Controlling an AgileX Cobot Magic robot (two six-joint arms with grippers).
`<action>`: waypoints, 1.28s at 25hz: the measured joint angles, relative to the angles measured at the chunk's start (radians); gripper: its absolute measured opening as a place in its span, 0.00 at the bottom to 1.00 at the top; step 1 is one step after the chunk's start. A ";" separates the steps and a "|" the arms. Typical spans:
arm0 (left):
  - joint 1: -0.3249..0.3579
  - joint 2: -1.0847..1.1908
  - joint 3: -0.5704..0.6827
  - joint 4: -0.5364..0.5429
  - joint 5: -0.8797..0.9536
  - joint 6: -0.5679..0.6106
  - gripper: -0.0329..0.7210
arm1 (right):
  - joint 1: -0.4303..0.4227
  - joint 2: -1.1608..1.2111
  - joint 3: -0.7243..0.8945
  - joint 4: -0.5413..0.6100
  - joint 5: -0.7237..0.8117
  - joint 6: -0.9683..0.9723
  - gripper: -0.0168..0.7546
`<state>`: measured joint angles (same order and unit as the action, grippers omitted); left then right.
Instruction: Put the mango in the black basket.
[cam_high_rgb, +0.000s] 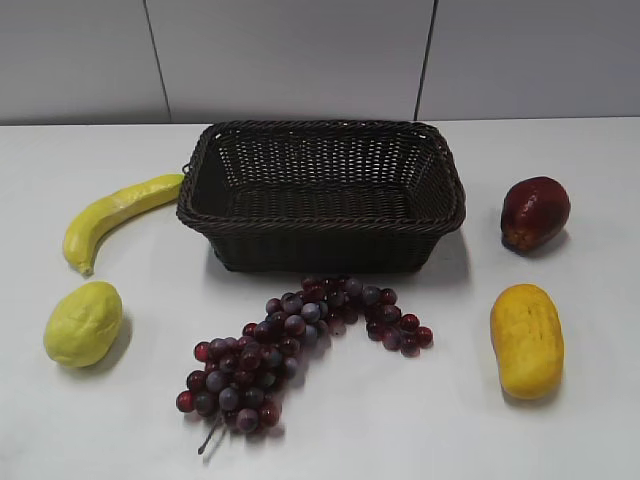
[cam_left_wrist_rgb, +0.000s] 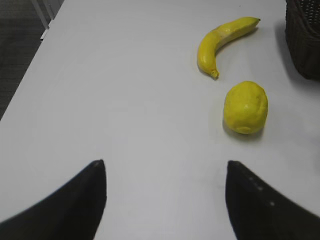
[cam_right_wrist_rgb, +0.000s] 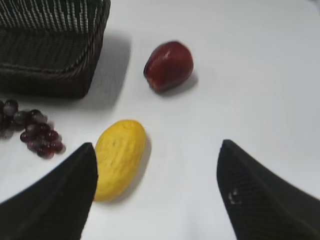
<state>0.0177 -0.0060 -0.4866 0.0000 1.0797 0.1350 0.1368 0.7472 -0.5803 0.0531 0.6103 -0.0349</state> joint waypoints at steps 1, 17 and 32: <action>0.000 0.000 0.000 0.000 0.000 0.000 0.78 | -0.001 0.068 -0.015 0.020 0.000 -0.007 0.78; 0.000 0.000 0.000 0.000 0.000 0.000 0.78 | 0.056 0.830 -0.209 0.184 0.008 -0.077 0.88; 0.000 0.000 0.000 0.000 0.000 0.000 0.78 | 0.062 1.033 -0.215 0.213 -0.117 -0.060 0.79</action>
<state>0.0177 -0.0060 -0.4866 0.0000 1.0797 0.1350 0.1992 1.7798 -0.7954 0.2662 0.4932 -0.0949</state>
